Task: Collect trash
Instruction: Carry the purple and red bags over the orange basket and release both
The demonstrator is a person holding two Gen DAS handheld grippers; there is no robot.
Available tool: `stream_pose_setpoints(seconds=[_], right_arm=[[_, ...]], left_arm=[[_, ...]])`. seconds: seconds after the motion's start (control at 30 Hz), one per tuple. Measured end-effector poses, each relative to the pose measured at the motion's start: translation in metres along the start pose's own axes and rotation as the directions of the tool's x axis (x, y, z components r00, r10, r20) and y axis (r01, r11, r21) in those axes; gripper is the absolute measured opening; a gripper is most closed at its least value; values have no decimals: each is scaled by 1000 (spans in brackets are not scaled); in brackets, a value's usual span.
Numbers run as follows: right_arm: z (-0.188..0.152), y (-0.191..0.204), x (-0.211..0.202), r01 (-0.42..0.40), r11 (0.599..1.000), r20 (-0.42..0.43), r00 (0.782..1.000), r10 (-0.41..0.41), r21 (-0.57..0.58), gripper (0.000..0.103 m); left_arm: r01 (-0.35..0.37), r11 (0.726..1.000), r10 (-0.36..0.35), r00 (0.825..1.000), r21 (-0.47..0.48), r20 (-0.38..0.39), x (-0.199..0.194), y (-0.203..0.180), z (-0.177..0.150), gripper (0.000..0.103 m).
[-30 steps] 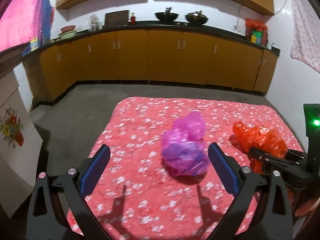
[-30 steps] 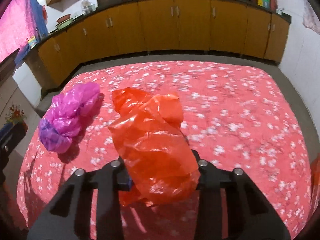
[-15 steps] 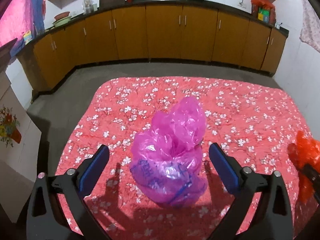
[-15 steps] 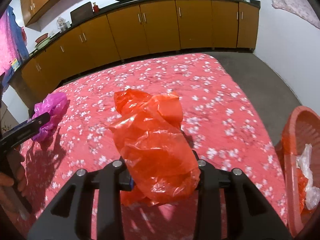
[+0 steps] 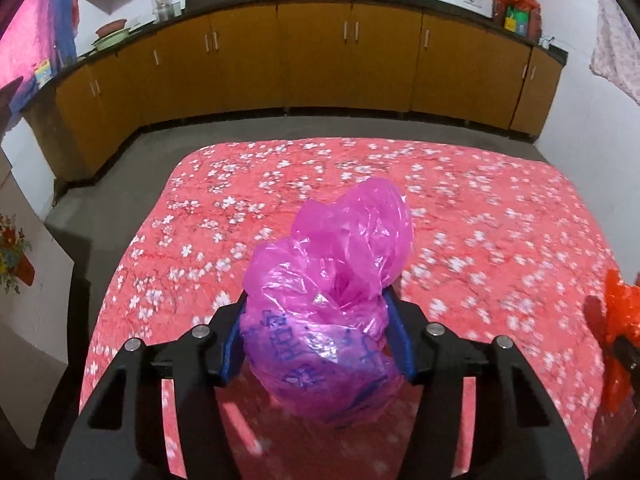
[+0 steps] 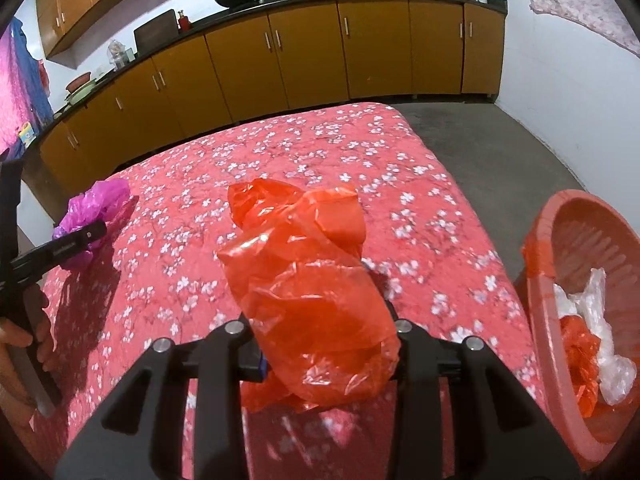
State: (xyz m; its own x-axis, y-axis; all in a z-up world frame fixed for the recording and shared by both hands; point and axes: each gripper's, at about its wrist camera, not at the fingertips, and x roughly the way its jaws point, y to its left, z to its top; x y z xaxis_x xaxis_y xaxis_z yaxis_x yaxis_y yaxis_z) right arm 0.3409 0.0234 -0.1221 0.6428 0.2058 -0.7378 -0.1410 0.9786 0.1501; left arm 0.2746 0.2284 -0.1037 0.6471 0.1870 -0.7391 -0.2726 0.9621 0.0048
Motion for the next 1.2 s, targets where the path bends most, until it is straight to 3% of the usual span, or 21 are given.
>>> stream_pose_setpoints(seconds=[0.37, 0.7, 1.2], right_arm=[[-11, -17, -50, 61, 997, 69, 996, -64, 40, 34], [-26, -50, -111, 102, 979, 128, 984, -126, 177, 34], [-50, -94, -171, 167, 952, 174, 961, -216, 256, 34]], left_arm=[[107, 992, -112, 991, 66, 72, -66, -37, -21, 58], [212, 966, -230, 966, 149, 121, -123, -76, -34, 58], [308, 921, -345, 930, 241, 130, -152, -125, -47, 58]])
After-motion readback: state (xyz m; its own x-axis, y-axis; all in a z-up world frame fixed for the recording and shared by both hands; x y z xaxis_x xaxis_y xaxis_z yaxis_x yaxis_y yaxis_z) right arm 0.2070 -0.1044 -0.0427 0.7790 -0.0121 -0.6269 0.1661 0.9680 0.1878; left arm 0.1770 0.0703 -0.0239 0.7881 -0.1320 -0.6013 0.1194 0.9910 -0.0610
